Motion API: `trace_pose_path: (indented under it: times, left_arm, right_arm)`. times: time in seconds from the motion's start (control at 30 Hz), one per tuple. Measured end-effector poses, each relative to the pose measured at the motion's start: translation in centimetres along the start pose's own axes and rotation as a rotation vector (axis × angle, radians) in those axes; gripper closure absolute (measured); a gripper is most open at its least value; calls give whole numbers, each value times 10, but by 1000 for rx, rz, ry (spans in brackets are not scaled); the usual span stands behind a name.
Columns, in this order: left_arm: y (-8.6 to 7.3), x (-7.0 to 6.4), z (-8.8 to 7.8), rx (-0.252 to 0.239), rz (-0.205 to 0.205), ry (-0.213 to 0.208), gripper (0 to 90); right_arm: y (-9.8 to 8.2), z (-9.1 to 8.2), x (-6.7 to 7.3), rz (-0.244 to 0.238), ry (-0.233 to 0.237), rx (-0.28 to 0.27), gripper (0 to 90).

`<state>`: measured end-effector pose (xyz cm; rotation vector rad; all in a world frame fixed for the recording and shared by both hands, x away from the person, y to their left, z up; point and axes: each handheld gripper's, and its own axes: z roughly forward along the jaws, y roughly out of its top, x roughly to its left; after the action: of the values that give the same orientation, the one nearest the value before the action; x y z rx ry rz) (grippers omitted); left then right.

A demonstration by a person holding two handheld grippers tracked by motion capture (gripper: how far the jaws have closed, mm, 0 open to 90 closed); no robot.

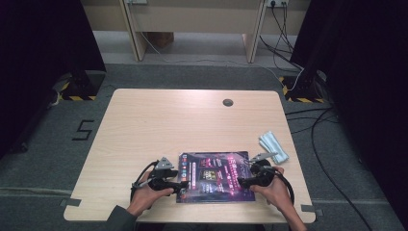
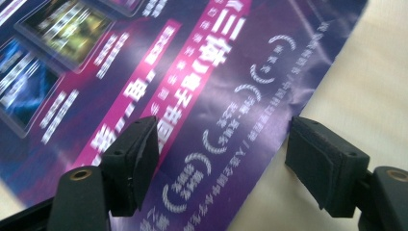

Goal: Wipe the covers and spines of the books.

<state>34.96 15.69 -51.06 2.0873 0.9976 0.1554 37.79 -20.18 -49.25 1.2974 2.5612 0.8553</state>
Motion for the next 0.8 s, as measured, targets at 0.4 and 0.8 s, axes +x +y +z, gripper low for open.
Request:
trace_pose_path:
  times: [0.4,0.8]
  left_arm:
    - [-8,-11,-8,23,8,-33,353]
    - [10,18,-14,-99,-60,100,312]
  right_arm:
    - [63,42,-22,-14,-11,-25,243]
    - [38,-5,-13,-42,-34,-74,307]
